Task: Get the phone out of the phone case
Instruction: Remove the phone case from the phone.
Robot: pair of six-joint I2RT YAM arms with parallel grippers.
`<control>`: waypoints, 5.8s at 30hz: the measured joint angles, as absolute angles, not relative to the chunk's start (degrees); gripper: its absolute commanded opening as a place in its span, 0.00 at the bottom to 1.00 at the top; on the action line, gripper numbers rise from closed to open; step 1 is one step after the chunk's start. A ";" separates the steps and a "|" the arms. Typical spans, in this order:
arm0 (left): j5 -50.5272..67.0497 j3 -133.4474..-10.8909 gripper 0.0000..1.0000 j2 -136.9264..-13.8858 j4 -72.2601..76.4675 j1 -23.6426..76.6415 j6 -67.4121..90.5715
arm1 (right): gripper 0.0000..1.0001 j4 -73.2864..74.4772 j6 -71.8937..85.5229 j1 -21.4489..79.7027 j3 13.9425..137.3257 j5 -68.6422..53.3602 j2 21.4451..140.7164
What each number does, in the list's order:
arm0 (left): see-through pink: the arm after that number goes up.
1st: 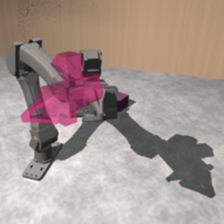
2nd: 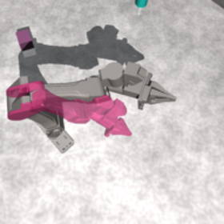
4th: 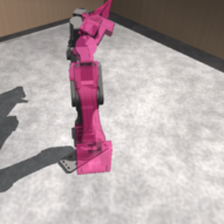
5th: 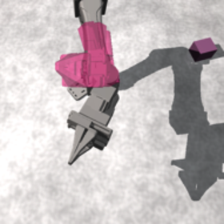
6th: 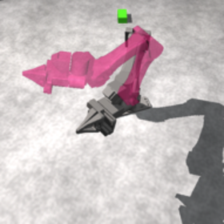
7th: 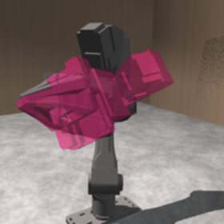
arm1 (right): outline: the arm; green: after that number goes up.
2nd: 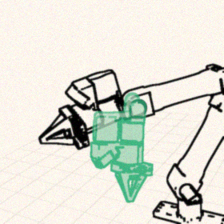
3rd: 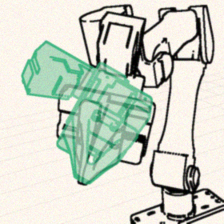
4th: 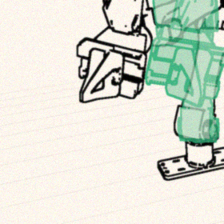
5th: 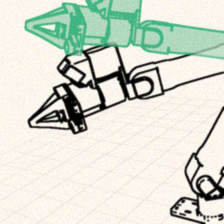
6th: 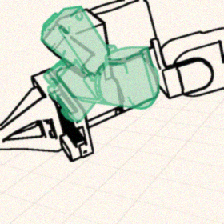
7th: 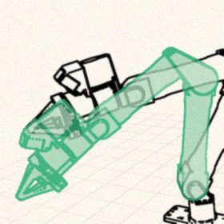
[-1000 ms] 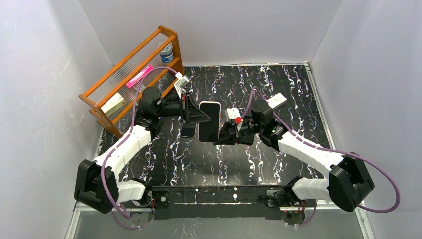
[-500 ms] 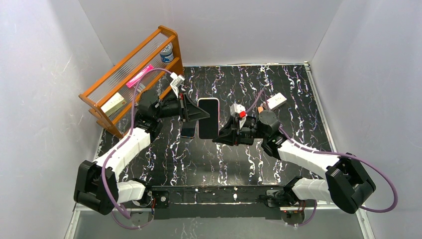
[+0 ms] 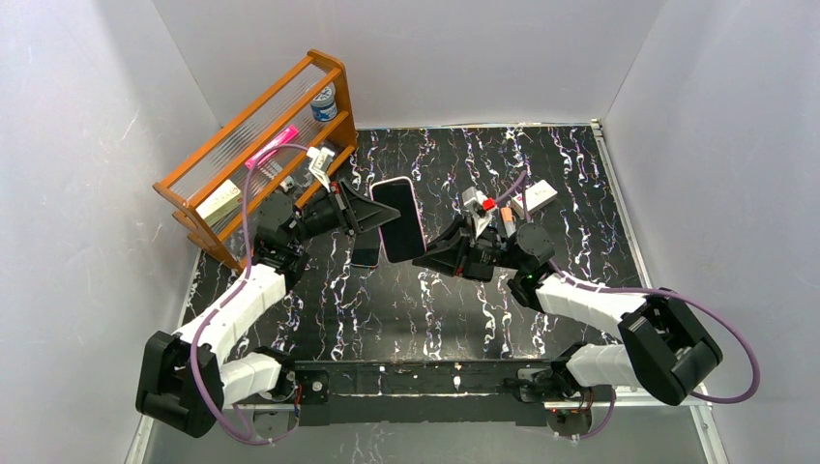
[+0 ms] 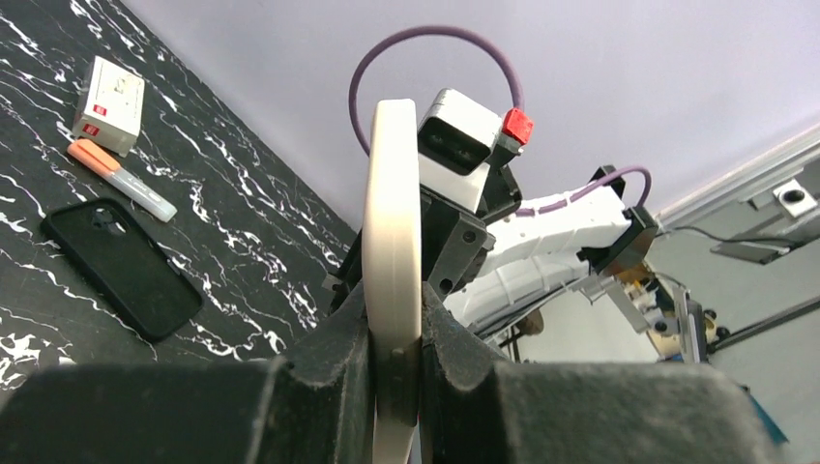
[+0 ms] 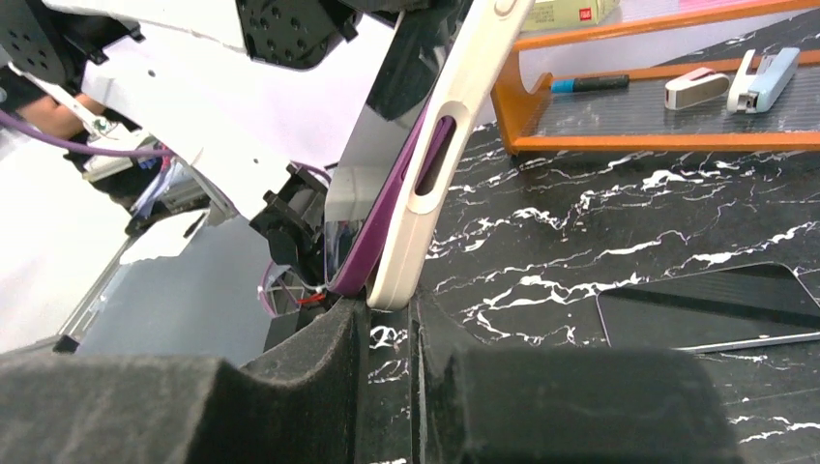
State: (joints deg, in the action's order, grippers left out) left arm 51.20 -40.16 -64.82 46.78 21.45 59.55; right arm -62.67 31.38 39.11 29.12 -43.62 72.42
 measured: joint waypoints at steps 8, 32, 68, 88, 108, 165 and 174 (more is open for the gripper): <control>45.32 -36.88 0.00 -63.42 50.65 21.43 63.88 | 0.22 -68.75 39.29 38.02 29.12 -42.50 74.61; 28.97 -33.34 0.00 -63.33 56.97 26.87 68.60 | 0.30 -70.83 43.46 37.30 29.15 -37.60 76.53; 18.79 -30.50 0.00 -64.10 58.72 28.80 77.58 | 0.45 -67.90 49.39 38.35 25.39 -22.09 69.78; 21.56 -29.02 0.00 -64.93 60.20 29.10 78.46 | 0.29 -73.58 57.21 36.71 31.33 -26.89 79.24; 22.44 -35.59 0.80 -68.36 36.38 28.84 65.98 | 0.01 -64.29 56.71 36.77 30.61 -25.12 78.72; -46.61 -74.46 0.11 -93.84 -22.46 68.77 1.02 | 0.01 -41.08 58.37 39.44 29.04 -5.54 77.67; -50.41 -73.63 0.00 -94.08 -22.09 69.63 -0.49 | 0.01 -39.33 58.76 39.77 29.04 -3.92 77.67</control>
State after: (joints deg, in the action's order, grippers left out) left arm -50.41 -73.63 -94.08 -22.09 69.63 -0.49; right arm -39.33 58.76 39.77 29.04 -3.92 77.67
